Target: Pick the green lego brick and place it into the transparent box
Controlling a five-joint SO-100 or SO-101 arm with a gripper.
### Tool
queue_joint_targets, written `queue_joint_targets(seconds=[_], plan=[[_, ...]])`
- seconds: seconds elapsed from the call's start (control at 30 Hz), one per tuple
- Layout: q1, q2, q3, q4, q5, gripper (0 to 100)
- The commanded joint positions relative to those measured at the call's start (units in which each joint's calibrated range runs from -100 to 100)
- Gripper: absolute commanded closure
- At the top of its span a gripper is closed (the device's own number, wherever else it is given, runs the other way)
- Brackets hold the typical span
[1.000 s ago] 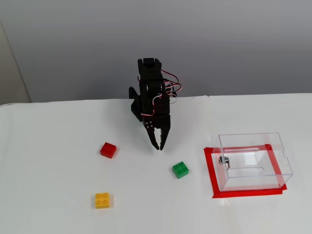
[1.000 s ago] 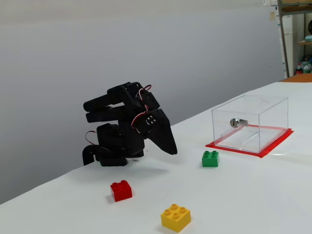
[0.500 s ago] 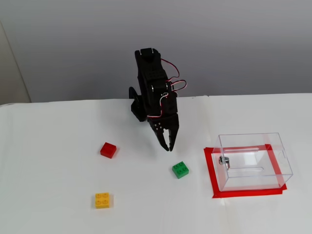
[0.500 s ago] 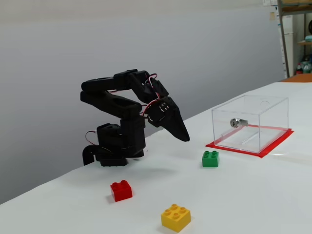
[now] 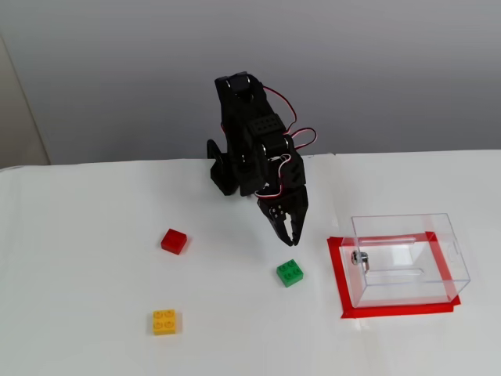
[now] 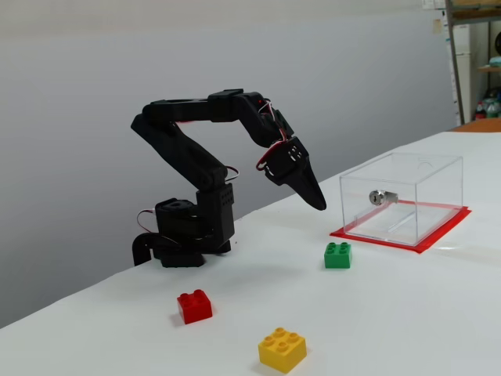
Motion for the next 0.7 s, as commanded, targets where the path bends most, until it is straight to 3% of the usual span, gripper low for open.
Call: queue_joint_targets(seconds=[0.0, 0.6, 0.67], plan=[[-0.18, 3.33, -3.36, -0.78, 0.16, 98], [-0.11, 14.45, -3.36, -10.52, 0.26, 98], [-0.18, 14.62, -3.36, -10.52, 0.21, 94]])
